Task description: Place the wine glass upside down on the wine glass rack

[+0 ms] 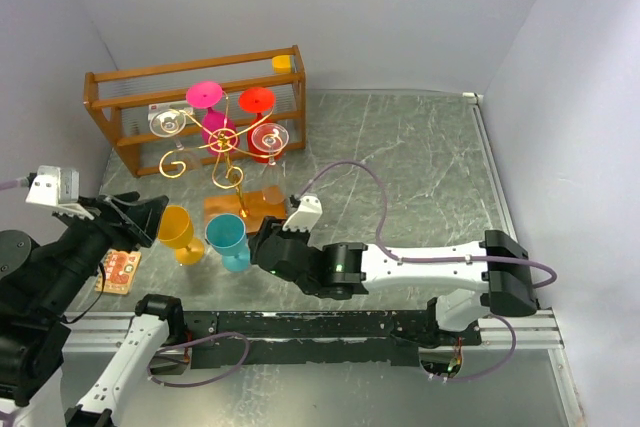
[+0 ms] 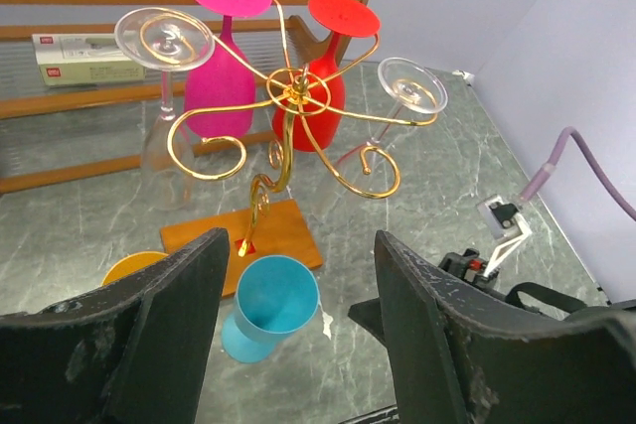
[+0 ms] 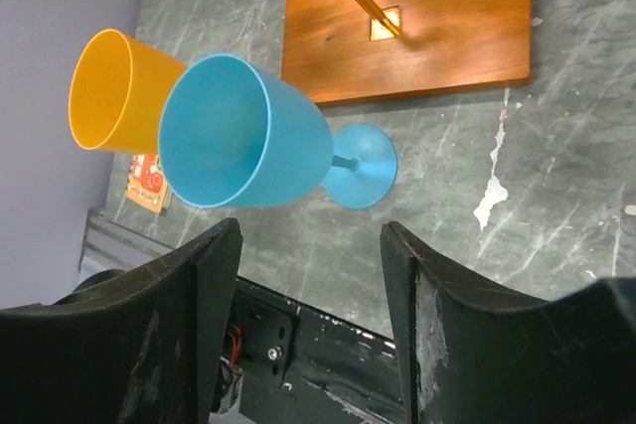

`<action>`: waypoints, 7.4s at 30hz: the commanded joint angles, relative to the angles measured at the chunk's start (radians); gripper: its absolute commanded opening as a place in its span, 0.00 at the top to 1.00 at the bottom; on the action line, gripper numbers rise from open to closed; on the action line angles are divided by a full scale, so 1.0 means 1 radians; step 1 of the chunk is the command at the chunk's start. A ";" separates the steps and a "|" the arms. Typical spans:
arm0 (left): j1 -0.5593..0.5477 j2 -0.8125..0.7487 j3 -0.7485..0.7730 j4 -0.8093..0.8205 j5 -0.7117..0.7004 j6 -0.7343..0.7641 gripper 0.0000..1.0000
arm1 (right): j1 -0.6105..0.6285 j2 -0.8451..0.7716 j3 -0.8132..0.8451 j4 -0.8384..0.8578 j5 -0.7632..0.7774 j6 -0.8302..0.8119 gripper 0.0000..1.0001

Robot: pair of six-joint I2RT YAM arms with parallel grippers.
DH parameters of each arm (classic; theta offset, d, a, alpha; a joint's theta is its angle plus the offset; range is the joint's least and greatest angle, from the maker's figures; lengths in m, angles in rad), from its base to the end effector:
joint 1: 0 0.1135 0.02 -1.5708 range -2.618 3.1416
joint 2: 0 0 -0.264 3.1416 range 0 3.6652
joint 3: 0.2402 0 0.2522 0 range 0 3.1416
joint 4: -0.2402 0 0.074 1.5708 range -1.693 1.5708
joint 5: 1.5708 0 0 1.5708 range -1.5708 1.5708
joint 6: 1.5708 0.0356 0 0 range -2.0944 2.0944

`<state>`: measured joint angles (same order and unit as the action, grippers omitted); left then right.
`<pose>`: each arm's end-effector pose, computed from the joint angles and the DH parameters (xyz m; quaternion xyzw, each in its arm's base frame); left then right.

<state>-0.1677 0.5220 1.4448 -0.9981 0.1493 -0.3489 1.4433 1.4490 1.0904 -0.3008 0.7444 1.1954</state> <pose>-0.0008 -0.0052 0.4684 -0.0156 0.7328 -0.2261 0.6416 0.0643 0.3119 0.2844 0.0554 0.8498 0.3158 0.4183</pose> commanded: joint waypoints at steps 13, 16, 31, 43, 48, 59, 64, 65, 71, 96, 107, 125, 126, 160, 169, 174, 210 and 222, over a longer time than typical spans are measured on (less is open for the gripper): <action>-0.005 0.017 -0.007 -0.014 0.039 -0.068 0.30 | -0.049 0.183 0.195 -0.023 0.008 0.013 0.47; -0.005 0.021 -0.015 -0.012 0.036 -0.071 0.30 | -0.061 0.219 0.216 -0.034 0.029 0.021 0.50; -0.006 0.029 -0.040 0.012 0.024 -0.103 0.30 | -0.113 0.244 0.203 -0.052 -0.021 -0.037 0.89; -0.005 0.016 -0.102 -0.056 -0.016 -0.239 0.28 | -0.113 0.000 0.035 -0.014 -0.012 -0.089 1.00; -0.006 -0.012 -0.173 -0.149 -0.074 -0.420 0.24 | -0.112 -0.156 -0.081 0.145 -0.027 -0.193 1.00; -0.004 -0.186 -0.385 -0.136 0.023 -0.911 0.23 | -0.110 -0.265 -0.267 0.506 -0.092 -0.350 1.00; -0.003 -0.231 -0.451 -0.134 0.047 -1.019 0.25 | -0.110 -0.265 -0.297 0.620 -0.131 -0.318 1.00; -0.003 -0.229 -0.449 -0.131 0.050 -1.025 0.25 | -0.110 -0.267 -0.303 0.644 -0.141 -0.315 1.00; 0.003 -0.185 -0.410 -0.154 0.056 -1.081 0.26 | -0.110 -0.243 -0.291 0.751 -0.180 -0.329 1.00; 0.029 -0.169 -0.360 -0.221 -0.065 -1.161 0.38 | -0.110 -0.174 -0.250 0.919 -0.362 -0.261 1.00; 0.031 -0.177 -0.335 -0.173 -0.147 -1.221 0.55 | -0.111 -0.172 -0.333 1.087 -0.553 -0.238 1.00; 0.031 -0.113 -0.297 -0.064 -0.183 -1.140 0.93 | -0.111 -0.208 -0.347 1.046 -0.617 -0.247 1.00; 0.031 -0.113 -0.299 -0.054 -0.178 -1.134 0.93 | -0.111 -0.207 -0.346 1.043 -0.616 -0.245 1.00; 0.031 -0.155 -0.254 0.183 0.125 0.157 0.93 | -0.118 -0.323 -0.095 0.350 -0.737 -0.544 0.41; 0.030 -0.181 -0.338 0.351 0.422 0.288 0.93 | -0.126 -0.312 -0.009 0.359 -0.604 -0.228 0.40; 0.008 -0.177 -0.357 0.322 0.410 0.344 0.93 | -0.149 -0.284 -0.024 0.464 -0.654 -0.022 0.40; -0.003 -0.182 -0.457 0.364 0.613 0.330 0.93 | -0.207 -0.124 0.016 0.566 -0.755 0.423 0.85; -0.002 -0.257 -0.443 0.270 0.462 0.262 0.32 | -0.206 -0.208 -0.020 0.429 -0.595 0.463 1.00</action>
<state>-0.1654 0.3126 0.9867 -0.6853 0.6899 -0.0437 1.2419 1.2961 1.0916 0.1932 0.0513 1.6371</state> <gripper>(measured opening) 0.590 0.014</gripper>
